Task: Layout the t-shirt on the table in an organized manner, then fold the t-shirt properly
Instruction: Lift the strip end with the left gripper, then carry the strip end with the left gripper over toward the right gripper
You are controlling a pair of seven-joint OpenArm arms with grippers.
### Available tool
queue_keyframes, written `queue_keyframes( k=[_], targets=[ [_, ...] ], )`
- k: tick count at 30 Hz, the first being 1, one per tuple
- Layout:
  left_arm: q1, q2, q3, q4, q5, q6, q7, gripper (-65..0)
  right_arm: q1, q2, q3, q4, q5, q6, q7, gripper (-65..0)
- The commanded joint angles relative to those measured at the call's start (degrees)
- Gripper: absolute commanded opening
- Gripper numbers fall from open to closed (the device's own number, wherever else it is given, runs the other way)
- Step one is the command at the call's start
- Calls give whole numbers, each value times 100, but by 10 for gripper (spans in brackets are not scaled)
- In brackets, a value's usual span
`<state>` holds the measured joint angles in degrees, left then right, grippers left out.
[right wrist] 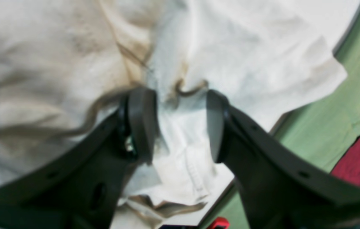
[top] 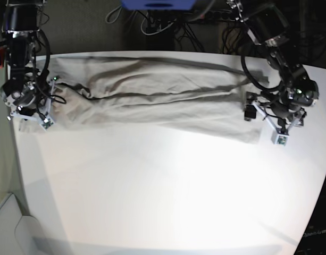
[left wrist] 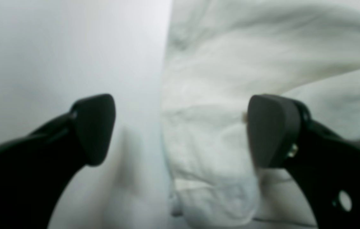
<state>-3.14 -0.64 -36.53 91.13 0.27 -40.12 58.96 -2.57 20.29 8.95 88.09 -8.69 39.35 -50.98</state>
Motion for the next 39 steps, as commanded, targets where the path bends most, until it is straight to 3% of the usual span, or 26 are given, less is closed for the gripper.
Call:
queue_keyframes(
  k=[1, 15, 18, 24, 25, 34, 39],
  targets=[
    [-25, -37, -26, 104, -120, 12, -37, 0, 41, 41, 6, 56, 117, 65, 65, -373],
    [344, 130, -17, -80, -190, 12, -45, -14, 77, 23, 6, 65, 117, 65, 65, -373],
    [344, 148, -43, -309, -190, 12, -54, -137, 77, 23, 6, 65, 117, 65, 65, -373],
    [380, 139, -43, -423, -190, 12, -397, -594, 85, 23, 6, 65, 117, 65, 65, -373],
    [380, 139, -43, -406, -190, 12, -397, -642, 85, 23, 6, 65, 117, 65, 65, -373],
    [336, 174, -8, 632, -146, 12, -371, -648, 85, 23, 6, 56, 117, 65, 65, -373],
    [362, 482, 396, 1379, -146, 12, -362, -648, 85, -100, -3, 56, 108, 65, 65, -373]
  ],
)
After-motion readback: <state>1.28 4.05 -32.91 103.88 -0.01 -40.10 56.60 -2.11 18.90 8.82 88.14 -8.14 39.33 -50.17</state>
